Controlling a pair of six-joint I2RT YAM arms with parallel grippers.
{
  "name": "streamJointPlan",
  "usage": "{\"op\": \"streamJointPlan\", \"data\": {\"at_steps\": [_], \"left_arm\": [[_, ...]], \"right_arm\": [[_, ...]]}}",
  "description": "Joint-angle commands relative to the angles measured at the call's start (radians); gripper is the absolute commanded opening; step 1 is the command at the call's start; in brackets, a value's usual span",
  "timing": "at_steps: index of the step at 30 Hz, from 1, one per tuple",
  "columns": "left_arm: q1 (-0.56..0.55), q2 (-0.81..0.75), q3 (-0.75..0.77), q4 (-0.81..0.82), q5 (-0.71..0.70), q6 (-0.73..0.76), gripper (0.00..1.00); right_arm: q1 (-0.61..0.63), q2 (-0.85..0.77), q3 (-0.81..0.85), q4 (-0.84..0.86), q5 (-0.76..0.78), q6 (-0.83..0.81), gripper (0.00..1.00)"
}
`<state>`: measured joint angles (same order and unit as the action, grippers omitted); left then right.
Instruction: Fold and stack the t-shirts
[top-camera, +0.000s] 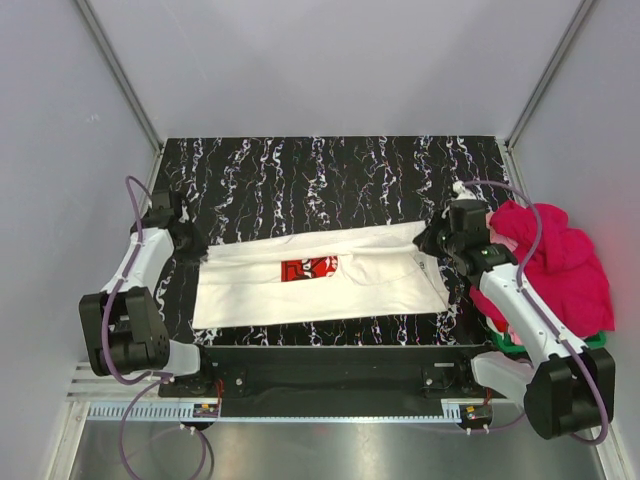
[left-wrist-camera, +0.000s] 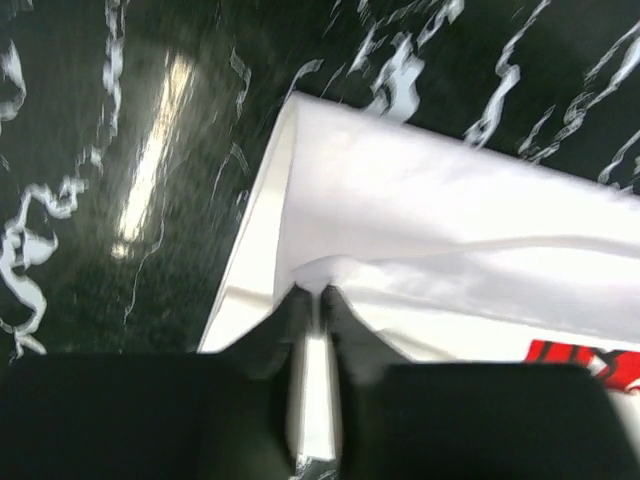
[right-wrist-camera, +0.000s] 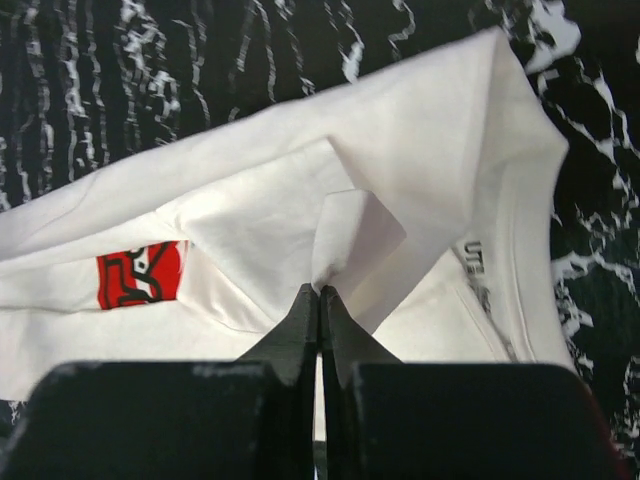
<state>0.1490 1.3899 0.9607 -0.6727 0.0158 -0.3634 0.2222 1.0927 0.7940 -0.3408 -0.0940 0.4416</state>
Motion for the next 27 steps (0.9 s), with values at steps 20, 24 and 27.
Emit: {"op": "streamJointPlan", "data": {"at_steps": [20, 24, 27], "left_arm": [[-0.031, -0.454, -0.094, -0.076, 0.087, 0.004, 0.95], [-0.031, -0.468, -0.097, -0.070, 0.096, 0.007, 0.95], [-0.031, -0.465, -0.096, -0.070, 0.095, 0.007, 0.95]], "right_arm": [[-0.001, 0.416, 0.184, 0.062, -0.081, 0.028, 0.74], [-0.001, 0.571, 0.260, 0.062, -0.127, 0.005, 0.74], [-0.003, 0.633, 0.303, 0.060, -0.131, -0.006, 0.74]]}}
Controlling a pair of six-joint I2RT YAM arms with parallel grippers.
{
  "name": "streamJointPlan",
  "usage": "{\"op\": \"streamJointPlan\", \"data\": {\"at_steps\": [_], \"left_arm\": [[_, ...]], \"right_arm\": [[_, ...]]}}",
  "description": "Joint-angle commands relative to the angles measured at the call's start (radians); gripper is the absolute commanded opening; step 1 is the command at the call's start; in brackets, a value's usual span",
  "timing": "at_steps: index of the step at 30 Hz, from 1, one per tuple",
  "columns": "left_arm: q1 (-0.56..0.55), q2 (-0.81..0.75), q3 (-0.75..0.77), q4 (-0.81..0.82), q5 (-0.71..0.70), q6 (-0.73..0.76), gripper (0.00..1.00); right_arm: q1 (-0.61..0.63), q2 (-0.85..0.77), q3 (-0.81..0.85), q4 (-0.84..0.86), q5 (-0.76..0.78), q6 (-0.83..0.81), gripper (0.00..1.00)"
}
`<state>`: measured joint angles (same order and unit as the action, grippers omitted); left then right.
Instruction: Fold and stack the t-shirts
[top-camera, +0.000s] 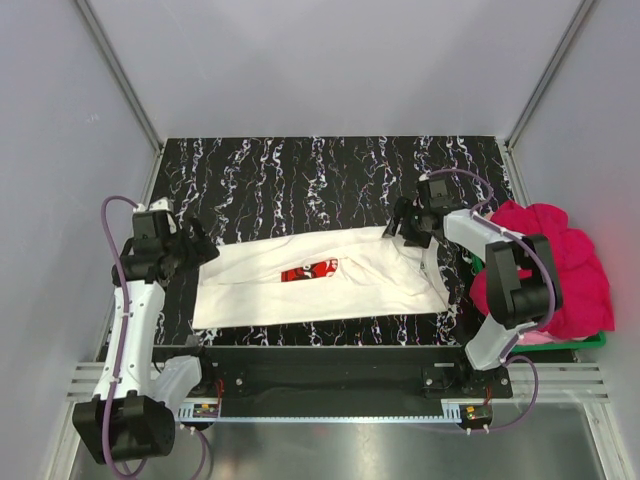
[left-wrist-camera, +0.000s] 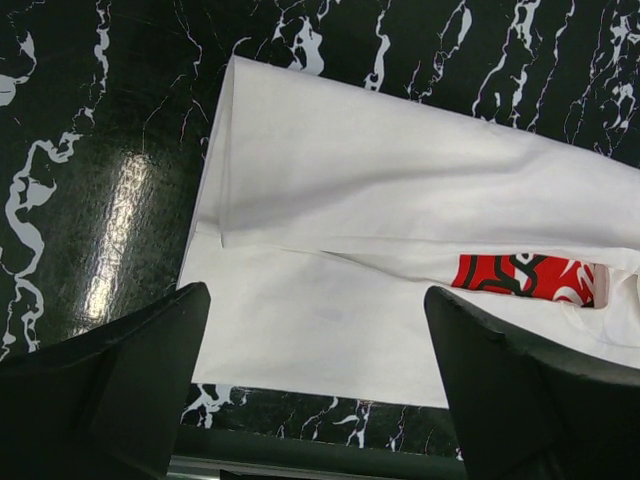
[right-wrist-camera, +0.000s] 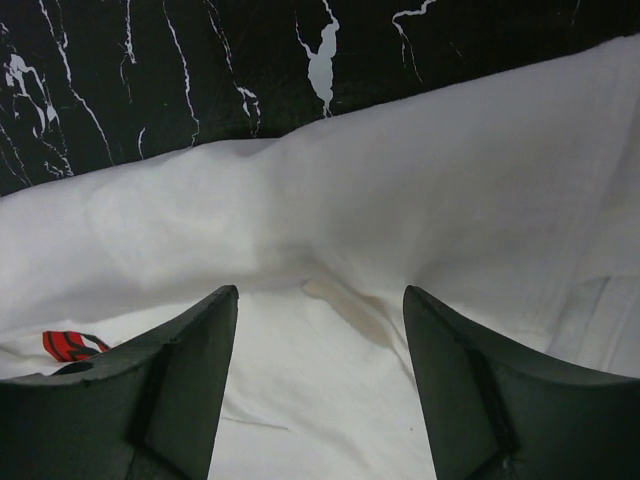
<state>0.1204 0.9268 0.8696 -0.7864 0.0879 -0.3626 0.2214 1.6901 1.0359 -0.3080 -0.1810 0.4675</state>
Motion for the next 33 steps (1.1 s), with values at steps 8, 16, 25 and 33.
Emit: {"op": "streamJointPlan", "data": {"at_steps": [8, 16, 25, 33], "left_arm": [[-0.002, 0.006, -0.009, 0.050, 0.024, 0.007, 0.95], [-0.002, 0.018, -0.011, 0.053, 0.026, 0.007, 0.95], [-0.002, 0.014, -0.011, 0.052, 0.023, 0.004, 0.95], [-0.001, 0.010, -0.012, 0.055, 0.019, 0.004, 0.95]], "right_arm": [[-0.001, 0.075, 0.081, 0.032, -0.060, -0.049, 0.66], [0.010, 0.089, 0.070, 0.041, -0.100, -0.058, 0.48], [0.027, 0.072, 0.040, 0.050, -0.110, -0.056, 0.00], [0.116, -0.072, -0.026, 0.021, -0.083, -0.059, 0.00]]}}
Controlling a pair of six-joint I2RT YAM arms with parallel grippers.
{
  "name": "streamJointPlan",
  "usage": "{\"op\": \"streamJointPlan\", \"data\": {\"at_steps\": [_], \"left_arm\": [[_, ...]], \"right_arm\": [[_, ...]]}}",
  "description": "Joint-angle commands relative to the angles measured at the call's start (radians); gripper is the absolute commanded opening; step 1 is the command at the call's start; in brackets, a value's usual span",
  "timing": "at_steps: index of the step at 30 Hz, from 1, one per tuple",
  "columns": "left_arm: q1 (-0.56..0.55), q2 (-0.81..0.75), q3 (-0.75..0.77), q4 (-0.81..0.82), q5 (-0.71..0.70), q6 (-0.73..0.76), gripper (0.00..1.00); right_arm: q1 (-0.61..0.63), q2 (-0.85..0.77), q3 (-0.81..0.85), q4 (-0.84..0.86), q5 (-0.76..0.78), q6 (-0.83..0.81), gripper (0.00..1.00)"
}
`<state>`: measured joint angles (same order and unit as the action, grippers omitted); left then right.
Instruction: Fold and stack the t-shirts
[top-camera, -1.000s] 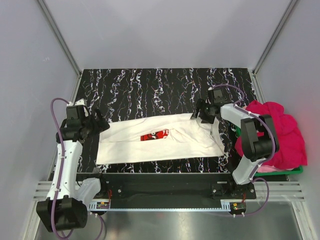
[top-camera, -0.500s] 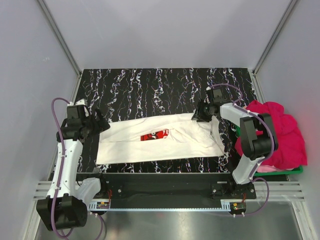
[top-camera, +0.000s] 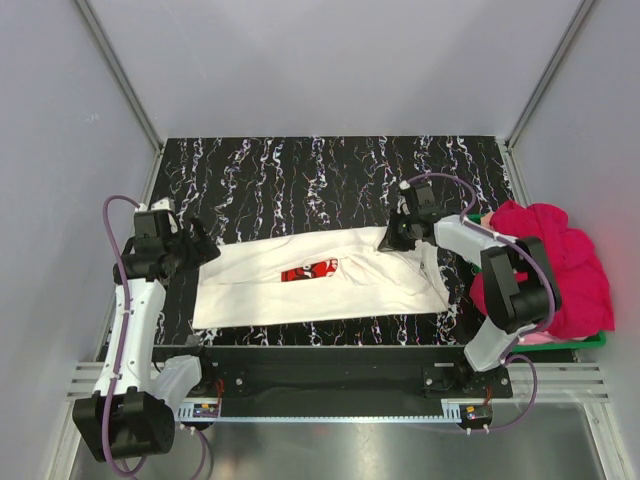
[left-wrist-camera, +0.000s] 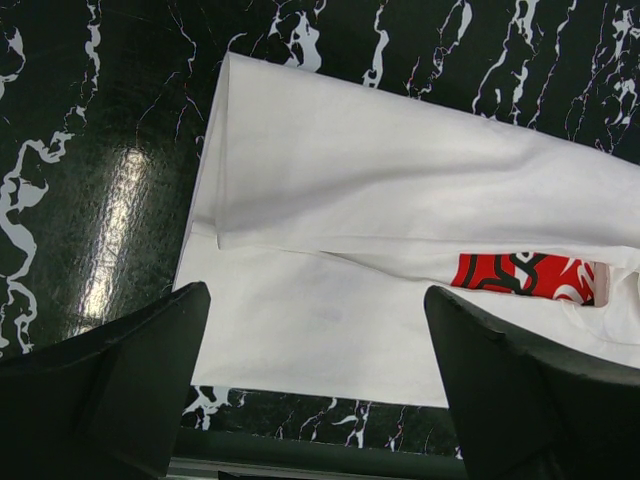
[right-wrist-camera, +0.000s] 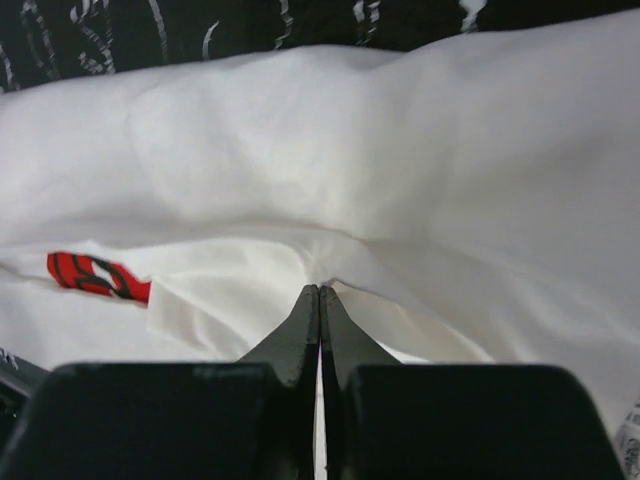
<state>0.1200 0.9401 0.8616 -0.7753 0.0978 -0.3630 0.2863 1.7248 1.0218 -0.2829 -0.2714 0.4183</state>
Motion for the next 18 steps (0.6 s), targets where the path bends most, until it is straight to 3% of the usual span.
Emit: {"op": "streamJointPlan", "data": {"at_steps": [1, 8, 18], "left_arm": [[-0.002, -0.006, -0.004, 0.042, 0.008, 0.004, 0.95], [-0.002, -0.007, -0.004, 0.042, 0.010, 0.004, 0.95], [0.000, -0.009, -0.004, 0.042, 0.003, 0.004, 0.95]], "right_arm": [[0.065, -0.125, -0.028, -0.012, 0.015, -0.013, 0.00], [0.165, -0.318, -0.160, -0.055, 0.051, 0.007, 0.00], [0.338, -0.424, -0.307, -0.068, 0.049, 0.080, 0.00]]}}
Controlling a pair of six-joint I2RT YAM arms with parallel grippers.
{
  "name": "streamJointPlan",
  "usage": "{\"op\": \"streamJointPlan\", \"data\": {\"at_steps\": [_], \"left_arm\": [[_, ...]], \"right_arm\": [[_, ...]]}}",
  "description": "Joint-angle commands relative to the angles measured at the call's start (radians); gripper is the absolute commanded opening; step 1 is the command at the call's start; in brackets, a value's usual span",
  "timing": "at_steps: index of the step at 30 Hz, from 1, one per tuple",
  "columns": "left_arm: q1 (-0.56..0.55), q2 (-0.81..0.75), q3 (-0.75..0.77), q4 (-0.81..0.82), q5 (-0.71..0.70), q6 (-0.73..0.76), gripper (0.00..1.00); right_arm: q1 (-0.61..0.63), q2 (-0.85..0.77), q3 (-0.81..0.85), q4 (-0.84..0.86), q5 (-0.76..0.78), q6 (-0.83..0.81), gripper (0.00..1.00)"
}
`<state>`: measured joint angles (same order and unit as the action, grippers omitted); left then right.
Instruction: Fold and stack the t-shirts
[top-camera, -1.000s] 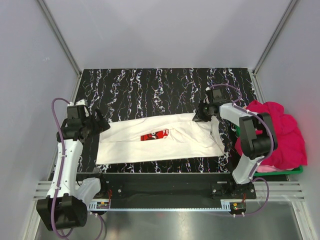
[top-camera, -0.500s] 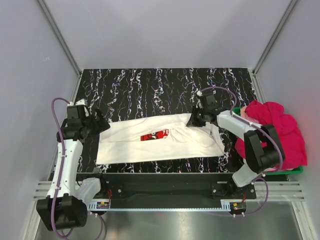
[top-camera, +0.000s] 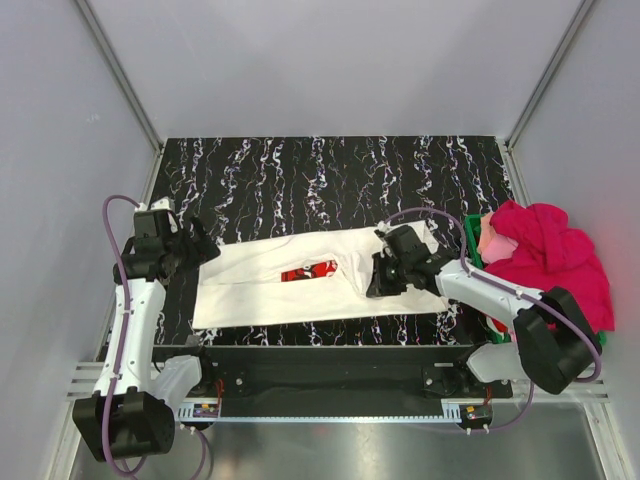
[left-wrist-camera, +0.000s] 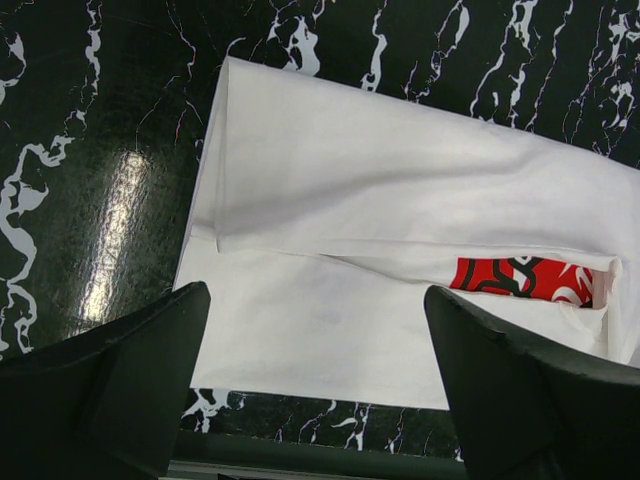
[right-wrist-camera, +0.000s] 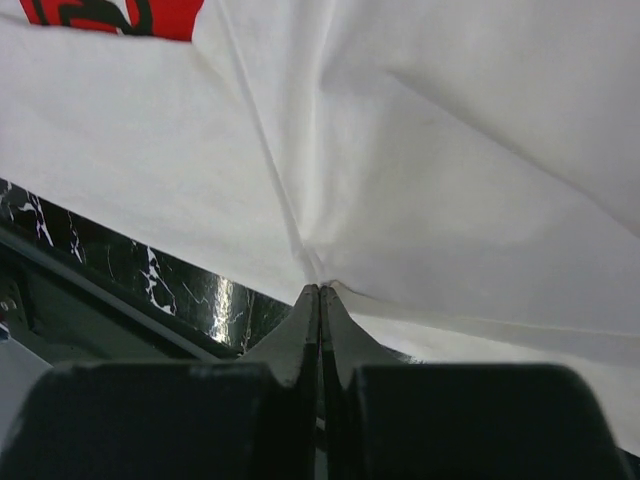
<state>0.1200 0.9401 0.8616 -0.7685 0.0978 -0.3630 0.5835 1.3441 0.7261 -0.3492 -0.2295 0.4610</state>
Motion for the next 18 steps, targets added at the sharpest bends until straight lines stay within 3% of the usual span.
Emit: {"op": "streamJointPlan", "data": {"at_steps": [1, 2, 3, 4, 7, 10, 12, 13, 14, 18], "left_arm": [[-0.002, -0.009, -0.004, 0.035, 0.002, 0.003, 0.95], [-0.002, -0.008, -0.004, 0.035, 0.002, 0.002, 0.95], [-0.002, -0.007, -0.004, 0.034, 0.000, 0.002, 0.95], [-0.002, -0.007, -0.004, 0.034, -0.001, 0.002, 0.95], [-0.002, -0.003, -0.003, 0.035, -0.003, 0.004, 0.95], [-0.023, 0.011, -0.003, 0.047, 0.002, -0.001, 0.94], [-0.092, 0.052, 0.013, 0.055, -0.026, -0.019, 0.94], [-0.118, 0.072, 0.020, 0.063, -0.068, -0.027, 0.94], [-0.211, 0.133, 0.034, 0.066, -0.087, -0.043, 0.94], [-0.330, 0.308, 0.094, 0.104, -0.095, -0.077, 0.92]], "right_arm": [[0.061, -0.046, -0.017, -0.002, 0.002, 0.042, 0.05], [0.068, -0.051, -0.020, -0.002, -0.013, 0.051, 0.21], [0.075, -0.054, -0.021, -0.002, -0.016, 0.059, 0.56], [0.078, -0.060, -0.011, -0.017, -0.021, 0.064, 0.63], [0.079, -0.126, 0.024, -0.072, -0.004, 0.076, 0.75], [0.078, -0.190, 0.079, -0.158, 0.122, 0.099, 0.83], [0.049, -0.165, 0.114, -0.213, 0.202, 0.104, 0.83], [0.029, -0.143, 0.142, -0.227, 0.209, 0.107, 0.83], [0.004, -0.090, 0.154, -0.243, 0.223, 0.119, 0.82], [-0.146, 0.062, 0.217, -0.272, 0.223, 0.134, 0.77]]}}
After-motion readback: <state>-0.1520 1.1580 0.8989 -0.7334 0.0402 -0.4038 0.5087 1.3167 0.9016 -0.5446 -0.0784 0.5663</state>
